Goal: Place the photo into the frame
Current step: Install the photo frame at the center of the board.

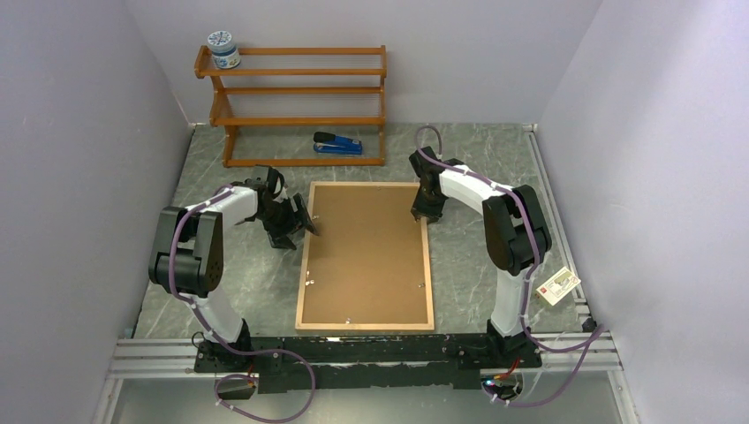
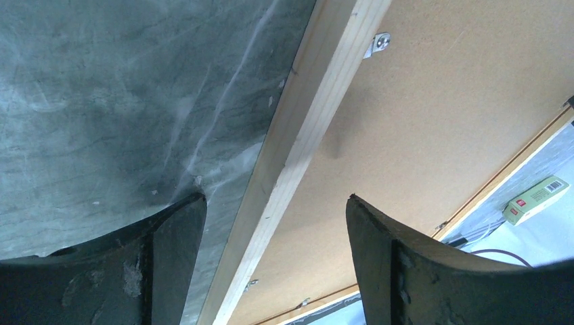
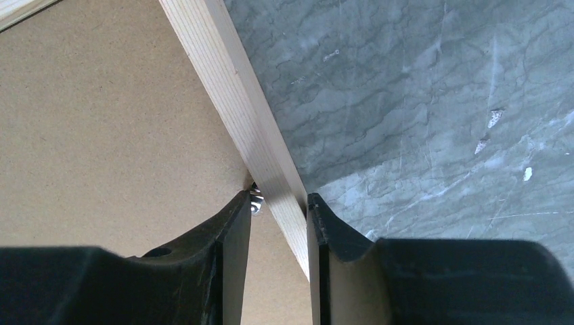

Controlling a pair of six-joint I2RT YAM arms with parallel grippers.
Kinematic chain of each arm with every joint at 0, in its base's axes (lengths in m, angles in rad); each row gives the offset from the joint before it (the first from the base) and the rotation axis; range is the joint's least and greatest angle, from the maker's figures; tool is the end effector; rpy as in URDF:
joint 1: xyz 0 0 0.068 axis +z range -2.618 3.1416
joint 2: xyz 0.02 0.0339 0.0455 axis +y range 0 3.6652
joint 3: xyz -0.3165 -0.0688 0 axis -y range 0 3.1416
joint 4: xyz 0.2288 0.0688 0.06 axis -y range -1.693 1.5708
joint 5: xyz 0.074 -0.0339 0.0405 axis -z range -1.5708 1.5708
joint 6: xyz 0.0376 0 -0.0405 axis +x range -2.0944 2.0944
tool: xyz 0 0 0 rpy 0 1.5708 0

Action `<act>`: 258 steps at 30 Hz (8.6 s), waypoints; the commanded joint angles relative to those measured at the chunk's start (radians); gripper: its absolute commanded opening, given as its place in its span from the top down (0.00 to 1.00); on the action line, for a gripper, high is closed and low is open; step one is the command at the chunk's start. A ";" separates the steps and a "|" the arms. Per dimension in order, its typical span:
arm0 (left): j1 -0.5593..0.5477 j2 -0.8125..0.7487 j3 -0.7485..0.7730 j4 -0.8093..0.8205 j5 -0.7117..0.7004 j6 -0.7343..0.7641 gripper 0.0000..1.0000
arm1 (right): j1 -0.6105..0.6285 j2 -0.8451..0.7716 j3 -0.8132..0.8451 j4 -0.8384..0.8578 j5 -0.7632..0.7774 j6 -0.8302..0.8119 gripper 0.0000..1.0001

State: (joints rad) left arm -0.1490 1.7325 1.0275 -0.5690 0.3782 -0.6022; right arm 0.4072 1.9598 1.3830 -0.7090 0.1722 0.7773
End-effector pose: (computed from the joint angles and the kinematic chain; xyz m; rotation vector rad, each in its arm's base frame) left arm 0.3104 -0.0606 0.2191 -0.5762 2.8721 -0.6819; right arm 0.3660 0.1508 0.2253 0.5512 2.7556 0.0238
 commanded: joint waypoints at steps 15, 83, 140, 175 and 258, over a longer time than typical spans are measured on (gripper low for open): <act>0.002 0.016 0.033 -0.033 -0.028 0.019 0.19 | 0.000 0.112 0.193 -0.184 0.025 -0.055 0.65; 0.002 0.005 0.042 -0.052 -0.058 0.020 0.20 | -0.036 -0.026 0.034 -0.028 0.093 -0.007 0.44; 0.000 0.042 0.114 -0.055 -0.061 0.014 0.23 | -0.035 0.002 0.031 -0.035 0.090 -0.077 0.50; 0.000 0.078 0.025 0.047 0.159 0.018 0.27 | -0.021 0.108 0.110 -0.364 0.143 0.018 0.79; -0.058 0.171 0.011 0.107 0.287 0.027 0.41 | -0.076 0.056 0.063 -0.219 -0.044 0.002 0.56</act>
State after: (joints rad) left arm -0.1658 1.8599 1.0439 -0.4759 0.6518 -0.6044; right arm 0.3180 1.9842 1.4281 -0.8608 0.1562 0.7818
